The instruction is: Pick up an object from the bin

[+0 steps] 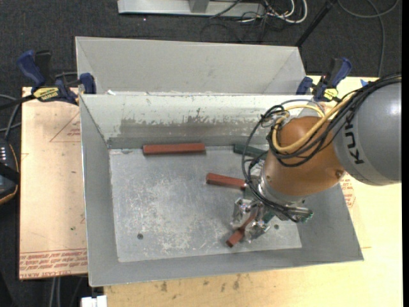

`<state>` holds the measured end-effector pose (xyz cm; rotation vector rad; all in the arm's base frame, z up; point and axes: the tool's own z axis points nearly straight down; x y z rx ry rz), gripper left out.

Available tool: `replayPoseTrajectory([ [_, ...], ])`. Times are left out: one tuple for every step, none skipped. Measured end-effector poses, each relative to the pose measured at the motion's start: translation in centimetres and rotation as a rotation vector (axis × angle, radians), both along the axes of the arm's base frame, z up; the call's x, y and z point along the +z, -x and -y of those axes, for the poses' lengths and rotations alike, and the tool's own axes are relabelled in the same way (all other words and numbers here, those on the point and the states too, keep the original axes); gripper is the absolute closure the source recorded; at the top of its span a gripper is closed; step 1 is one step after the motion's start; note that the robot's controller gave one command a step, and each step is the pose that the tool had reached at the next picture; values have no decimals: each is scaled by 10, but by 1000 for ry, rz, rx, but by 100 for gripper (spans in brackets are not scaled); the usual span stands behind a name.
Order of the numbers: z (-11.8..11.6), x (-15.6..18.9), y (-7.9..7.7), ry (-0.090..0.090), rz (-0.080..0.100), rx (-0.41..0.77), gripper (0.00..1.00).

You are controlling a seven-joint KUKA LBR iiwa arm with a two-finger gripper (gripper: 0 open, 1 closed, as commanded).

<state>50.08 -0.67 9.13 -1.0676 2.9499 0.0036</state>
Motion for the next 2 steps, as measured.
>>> replayPoseTrajectory([
  [0,14,1,1,-6,-1,100],
  [0,29,0,1,-2,-2,100],
])
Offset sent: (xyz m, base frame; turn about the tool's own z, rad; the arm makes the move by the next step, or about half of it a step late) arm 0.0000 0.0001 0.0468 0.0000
